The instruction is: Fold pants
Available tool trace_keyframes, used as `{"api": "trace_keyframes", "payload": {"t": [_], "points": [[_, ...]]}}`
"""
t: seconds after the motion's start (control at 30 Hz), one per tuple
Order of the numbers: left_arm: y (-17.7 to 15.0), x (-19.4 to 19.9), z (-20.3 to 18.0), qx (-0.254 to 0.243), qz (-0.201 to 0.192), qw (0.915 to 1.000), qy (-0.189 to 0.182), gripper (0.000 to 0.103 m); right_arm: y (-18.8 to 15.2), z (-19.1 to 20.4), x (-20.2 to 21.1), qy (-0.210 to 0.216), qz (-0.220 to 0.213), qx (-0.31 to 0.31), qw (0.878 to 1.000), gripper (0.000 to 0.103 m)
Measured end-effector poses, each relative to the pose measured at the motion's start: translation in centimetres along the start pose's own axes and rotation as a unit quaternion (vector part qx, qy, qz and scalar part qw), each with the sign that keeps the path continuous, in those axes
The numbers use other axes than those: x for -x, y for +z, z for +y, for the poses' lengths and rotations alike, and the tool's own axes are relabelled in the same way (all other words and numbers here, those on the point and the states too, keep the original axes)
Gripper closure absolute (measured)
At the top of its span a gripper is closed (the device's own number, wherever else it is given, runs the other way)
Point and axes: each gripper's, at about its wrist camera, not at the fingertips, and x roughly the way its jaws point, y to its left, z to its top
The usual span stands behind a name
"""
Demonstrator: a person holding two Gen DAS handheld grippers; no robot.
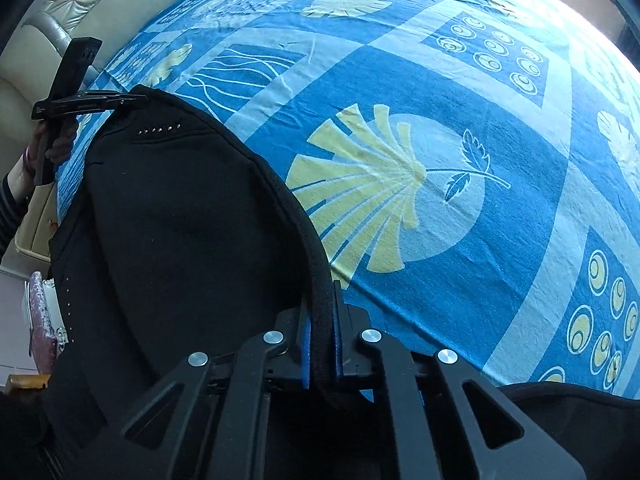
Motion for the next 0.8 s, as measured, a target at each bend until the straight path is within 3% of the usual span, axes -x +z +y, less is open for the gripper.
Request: {"api": "trace_keyframes", "payload": {"t": [0.17,0.33,0.57,0.8], "points": [[1.0,4.0,0.0,0.031,-0.055,0.9974,-0.033,0.098,0.6,0.8,5.8,-0.059,-0.095,-0.003,0.994,0.095],[-1.3,8.8,-1.3,0.023,-0.097,0.9939,-0.049,0.098,-2.7,5.4,9.6,-0.117,-0.162,0.028,0.979,0.095],[-9.2,13.3,-3.0,0.033,-0.118,0.9906,-0.060,0.098,-11.9,12.5,8.6,-0.158,-0.179,0.059,0.969,0.095],[-17.9,13.8,-3.7,0.048,-0.104,0.9924,-0.047,0.097,-18.5,15.6,5.2,-0.144,-0.166,0.038,0.975,0.095]]}}
